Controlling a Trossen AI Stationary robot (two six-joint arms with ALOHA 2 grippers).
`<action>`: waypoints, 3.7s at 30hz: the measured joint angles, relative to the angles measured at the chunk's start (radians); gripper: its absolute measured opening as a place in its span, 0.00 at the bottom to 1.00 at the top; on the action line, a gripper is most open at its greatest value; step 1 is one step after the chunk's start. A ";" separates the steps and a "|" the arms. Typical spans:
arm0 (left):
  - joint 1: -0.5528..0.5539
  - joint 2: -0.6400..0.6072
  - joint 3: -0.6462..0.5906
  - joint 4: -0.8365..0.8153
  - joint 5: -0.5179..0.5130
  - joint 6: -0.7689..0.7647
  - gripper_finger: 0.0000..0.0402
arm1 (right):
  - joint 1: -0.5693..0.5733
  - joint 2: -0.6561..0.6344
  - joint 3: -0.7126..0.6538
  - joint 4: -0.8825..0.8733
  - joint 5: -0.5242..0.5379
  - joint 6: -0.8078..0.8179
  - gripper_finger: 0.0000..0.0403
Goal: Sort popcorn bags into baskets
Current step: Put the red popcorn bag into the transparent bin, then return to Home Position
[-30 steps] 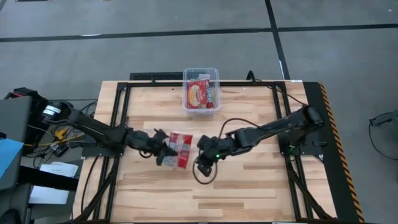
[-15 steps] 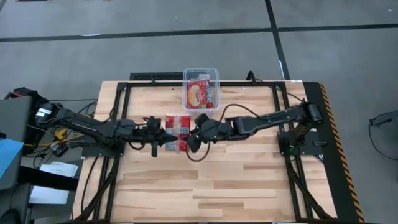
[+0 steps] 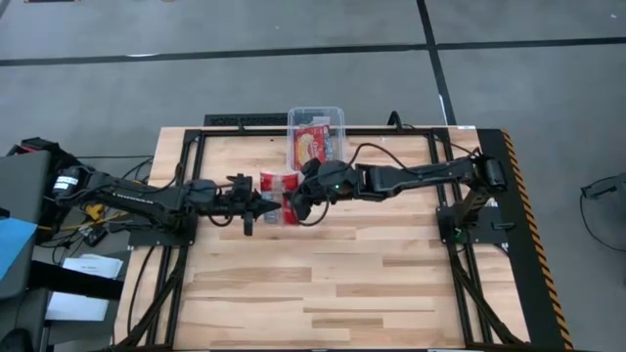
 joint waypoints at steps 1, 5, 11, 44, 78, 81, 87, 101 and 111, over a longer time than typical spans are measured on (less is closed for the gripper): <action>0.011 0.000 0.000 -0.005 0.002 0.000 0.10 | -0.005 0.000 0.000 0.007 -0.006 -0.009 0.08; 0.071 0.000 0.000 -0.033 0.053 0.000 0.24 | -0.043 0.001 0.000 0.035 -0.019 -0.013 0.08; 0.185 0.000 0.000 -0.041 0.142 -0.019 0.48 | -0.175 -0.026 0.000 0.046 -0.129 -0.017 0.05; 0.427 0.000 0.000 -0.177 0.159 -0.162 0.76 | -0.698 0.086 0.001 -0.192 -0.591 -0.201 0.32; 0.563 -0.224 0.175 -0.158 0.184 0.039 0.76 | -0.886 -0.724 -0.041 -0.559 -0.667 -0.573 0.46; 0.548 -0.232 0.175 -0.123 0.140 0.141 0.76 | -0.789 -0.827 -0.171 -0.442 -0.751 -0.546 0.46; 0.419 -0.182 0.175 -0.101 0.160 0.365 0.76 | -0.519 -0.912 -0.633 0.242 -0.688 -0.170 0.45; 0.502 -0.096 0.174 -0.160 0.420 0.037 0.76 | -0.452 -1.089 -0.899 0.603 -0.598 -0.017 0.44; 0.506 -0.479 0.015 -0.411 0.099 0.042 0.76 | -0.590 -1.516 -0.898 0.086 -0.478 -0.124 0.47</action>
